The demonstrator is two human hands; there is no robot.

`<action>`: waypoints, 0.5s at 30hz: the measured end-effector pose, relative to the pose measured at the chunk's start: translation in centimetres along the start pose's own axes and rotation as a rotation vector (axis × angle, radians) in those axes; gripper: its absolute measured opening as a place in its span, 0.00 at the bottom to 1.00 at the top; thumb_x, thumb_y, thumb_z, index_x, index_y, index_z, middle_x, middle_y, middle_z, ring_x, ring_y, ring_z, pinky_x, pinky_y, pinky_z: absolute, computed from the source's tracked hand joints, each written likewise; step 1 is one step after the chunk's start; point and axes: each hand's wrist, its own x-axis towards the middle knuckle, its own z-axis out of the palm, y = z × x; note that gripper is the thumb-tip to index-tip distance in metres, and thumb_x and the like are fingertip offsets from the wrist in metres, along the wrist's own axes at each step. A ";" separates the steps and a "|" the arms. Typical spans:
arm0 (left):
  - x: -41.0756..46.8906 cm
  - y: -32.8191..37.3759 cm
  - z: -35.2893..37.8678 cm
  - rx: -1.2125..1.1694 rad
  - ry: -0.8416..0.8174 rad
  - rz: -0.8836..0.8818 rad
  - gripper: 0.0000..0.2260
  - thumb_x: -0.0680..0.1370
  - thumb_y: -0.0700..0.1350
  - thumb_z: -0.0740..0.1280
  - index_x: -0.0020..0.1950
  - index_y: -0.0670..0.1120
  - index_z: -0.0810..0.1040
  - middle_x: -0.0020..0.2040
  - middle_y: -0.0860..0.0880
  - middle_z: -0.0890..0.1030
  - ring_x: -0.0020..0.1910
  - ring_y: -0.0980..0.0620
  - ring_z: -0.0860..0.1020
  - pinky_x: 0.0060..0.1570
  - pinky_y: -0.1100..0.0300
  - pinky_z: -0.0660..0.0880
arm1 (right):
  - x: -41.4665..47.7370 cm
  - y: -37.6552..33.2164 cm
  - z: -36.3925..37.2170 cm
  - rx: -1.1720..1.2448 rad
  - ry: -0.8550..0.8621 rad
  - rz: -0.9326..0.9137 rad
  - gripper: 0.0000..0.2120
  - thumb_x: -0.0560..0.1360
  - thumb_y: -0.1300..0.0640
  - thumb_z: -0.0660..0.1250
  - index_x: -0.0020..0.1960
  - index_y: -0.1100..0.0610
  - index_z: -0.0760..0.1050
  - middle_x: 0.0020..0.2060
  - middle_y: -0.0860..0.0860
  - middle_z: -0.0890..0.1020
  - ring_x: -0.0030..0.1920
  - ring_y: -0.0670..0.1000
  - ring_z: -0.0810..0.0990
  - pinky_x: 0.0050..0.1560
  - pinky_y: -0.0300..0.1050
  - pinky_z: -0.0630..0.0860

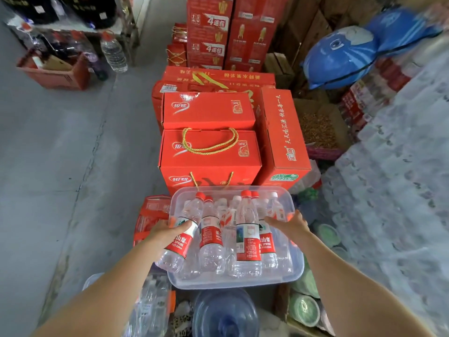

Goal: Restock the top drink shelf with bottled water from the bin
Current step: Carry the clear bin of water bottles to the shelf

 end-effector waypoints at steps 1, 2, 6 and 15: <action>0.1 0.0 0.0 -0.012 -0.010 0.000 0.33 0.57 0.65 0.79 0.54 0.47 0.78 0.46 0.44 0.85 0.43 0.43 0.85 0.51 0.46 0.81 | 0.1 0.0 0.2 0.011 0.010 0.010 0.60 0.61 0.27 0.77 0.80 0.53 0.54 0.74 0.57 0.67 0.73 0.62 0.69 0.69 0.65 0.73; 0.2 -0.1 0.0 -0.025 -0.016 0.003 0.35 0.54 0.66 0.78 0.53 0.47 0.78 0.45 0.44 0.85 0.43 0.44 0.85 0.48 0.48 0.82 | 0.2 0.2 0.4 0.008 0.030 0.014 0.60 0.60 0.27 0.76 0.80 0.53 0.53 0.75 0.57 0.67 0.73 0.62 0.69 0.70 0.65 0.72; 0.3 -0.4 -0.1 -0.055 -0.043 -0.006 0.36 0.51 0.67 0.77 0.51 0.49 0.76 0.45 0.45 0.85 0.43 0.44 0.84 0.45 0.51 0.79 | 0.3 0.8 0.8 0.018 0.074 0.007 0.60 0.57 0.26 0.77 0.79 0.52 0.58 0.72 0.56 0.71 0.71 0.62 0.71 0.69 0.64 0.73; 0.5 0.5 -0.6 0.076 -0.145 0.018 0.44 0.48 0.69 0.80 0.56 0.47 0.79 0.46 0.44 0.86 0.44 0.44 0.85 0.51 0.48 0.81 | -3.6 5.9 1.8 0.004 0.011 0.255 0.69 0.53 0.25 0.78 0.80 0.60 0.54 0.73 0.59 0.67 0.71 0.61 0.70 0.68 0.59 0.75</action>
